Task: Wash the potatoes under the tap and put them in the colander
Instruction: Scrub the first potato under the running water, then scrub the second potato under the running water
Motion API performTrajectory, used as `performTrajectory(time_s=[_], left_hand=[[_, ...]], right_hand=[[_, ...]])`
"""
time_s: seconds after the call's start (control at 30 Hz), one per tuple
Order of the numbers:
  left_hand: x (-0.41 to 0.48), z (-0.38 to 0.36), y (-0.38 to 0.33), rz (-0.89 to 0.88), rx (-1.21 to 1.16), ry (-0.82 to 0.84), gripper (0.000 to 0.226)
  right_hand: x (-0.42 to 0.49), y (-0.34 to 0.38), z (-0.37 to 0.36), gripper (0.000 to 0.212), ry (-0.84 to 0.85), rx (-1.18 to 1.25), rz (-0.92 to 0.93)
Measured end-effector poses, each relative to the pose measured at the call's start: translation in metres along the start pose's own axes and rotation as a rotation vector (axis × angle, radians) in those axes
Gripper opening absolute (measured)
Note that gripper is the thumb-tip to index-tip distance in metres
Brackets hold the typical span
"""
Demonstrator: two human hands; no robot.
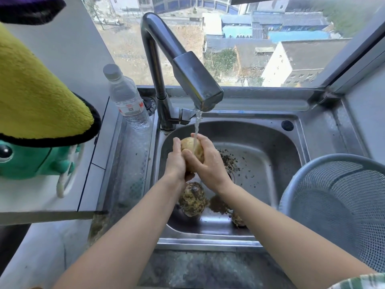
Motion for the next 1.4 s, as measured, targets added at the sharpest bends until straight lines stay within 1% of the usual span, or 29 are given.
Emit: performTrajectory(time_s=[0.03, 0.07, 0.1, 0.17, 0.2, 0.23, 0.27, 0.33, 0.37, 0.43, 0.47, 0.57, 0.67, 0.77, 0.83, 0.93, 0.97, 1.0, 1.07, 1.13, 1.2, 1.27, 1.33, 1.4], left_hand=[[-0.001, 0.002, 0.000, -0.051, 0.098, -0.034, 0.065], [-0.001, 0.005, 0.001, -0.121, 0.181, -0.062, 0.060], [-0.002, 0.008, 0.003, -0.184, 0.229, -0.073, 0.056], [-0.003, 0.010, 0.007, -0.256, 0.237, -0.014, 0.049], [-0.006, 0.010, 0.008, -0.252, 0.225, 0.032, 0.046], [-0.010, 0.009, 0.009, -0.219, 0.209, 0.076, 0.045], [-0.011, 0.008, 0.011, -0.173, 0.196, 0.108, 0.047], [-0.013, 0.005, 0.014, -0.098, 0.136, 0.124, 0.052], [-0.013, 0.004, 0.014, -0.089, 0.086, 0.111, 0.053], [-0.011, 0.005, 0.013, -0.119, 0.048, 0.030, 0.051], [-0.009, 0.006, 0.011, -0.124, 0.049, -0.010, 0.051], [-0.002, 0.014, 0.010, -0.085, 0.047, -0.069, 0.062], [0.000, 0.028, 0.009, -0.071, 0.116, -0.064, 0.063], [-0.003, 0.032, 0.010, -0.057, 0.188, -0.019, 0.064], [-0.003, 0.031, 0.011, -0.061, 0.208, -0.031, 0.066], [-0.002, 0.034, 0.014, -0.123, 0.241, -0.113, 0.069], [0.000, 0.038, 0.014, -0.152, 0.257, -0.139, 0.069], [0.000, 0.044, 0.013, -0.190, 0.264, -0.164, 0.068], [-0.001, 0.060, 0.009, -0.257, 0.246, -0.203, 0.067], [-0.001, 0.077, 0.002, -0.314, 0.232, -0.266, 0.063], [-0.002, 0.094, -0.004, -0.362, 0.235, -0.353, 0.058], [-0.002, 0.107, -0.010, -0.376, 0.263, -0.440, 0.061], [0.002, 0.116, -0.012, -0.386, 0.340, -0.528, 0.065], [0.003, 0.121, -0.014, -0.403, 0.438, -0.574, 0.065]], right_hand=[[0.001, -0.002, 0.001, 0.057, -0.030, 0.013, -0.067], [0.004, -0.005, 0.001, 0.056, -0.073, 0.039, -0.178], [0.009, -0.009, 0.002, 0.059, -0.114, 0.092, -0.328], [0.014, -0.012, 0.005, 0.077, -0.165, 0.235, -0.592], [0.015, -0.014, 0.006, 0.085, -0.184, 0.284, -0.669], [0.015, -0.016, 0.004, 0.087, -0.188, 0.314, -0.704], [0.013, -0.015, 0.003, 0.082, -0.181, 0.321, -0.705], [0.007, -0.011, 0.002, 0.064, -0.157, 0.294, -0.675], [0.005, -0.012, 0.000, 0.058, -0.135, 0.279, -0.658], [0.003, -0.016, -0.001, 0.050, -0.050, 0.225, -0.617], [0.003, -0.017, -0.001, 0.050, -0.003, 0.187, -0.590], [0.008, -0.016, -0.003, 0.060, 0.156, 0.145, -0.577], [0.008, -0.014, -0.008, 0.050, 0.262, 0.166, -0.600], [0.003, -0.018, -0.012, 0.049, 0.230, 0.167, -0.618], [0.000, -0.021, -0.012, 0.047, 0.186, 0.114, -0.609], [0.003, -0.022, -0.010, 0.054, 0.145, 0.031, -0.616], [0.004, -0.022, -0.010, 0.053, 0.170, 0.019, -0.634], [0.004, -0.022, -0.012, 0.048, 0.209, 0.029, -0.660], [0.004, -0.020, -0.015, 0.033, 0.275, 0.121, -0.735], [0.000, -0.015, -0.019, 0.027, 0.290, 0.228, -0.801], [-0.004, -0.013, -0.025, 0.025, 0.292, 0.271, -0.836], [-0.006, -0.011, -0.030, 0.027, 0.294, 0.276, -0.857], [-0.007, -0.010, -0.035, 0.029, 0.299, 0.279, -0.871], [-0.008, -0.010, -0.037, 0.029, 0.304, 0.295, -0.869]])
Point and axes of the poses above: each hand's wrist, its own x-axis towards the middle knuckle, its own z-axis out of the back of the hand, y = z × x, the point moved 1 cm from there along x, towards the middle knuckle, and after that the axes turned 7 degrees about -y, right-handed, at the moved point
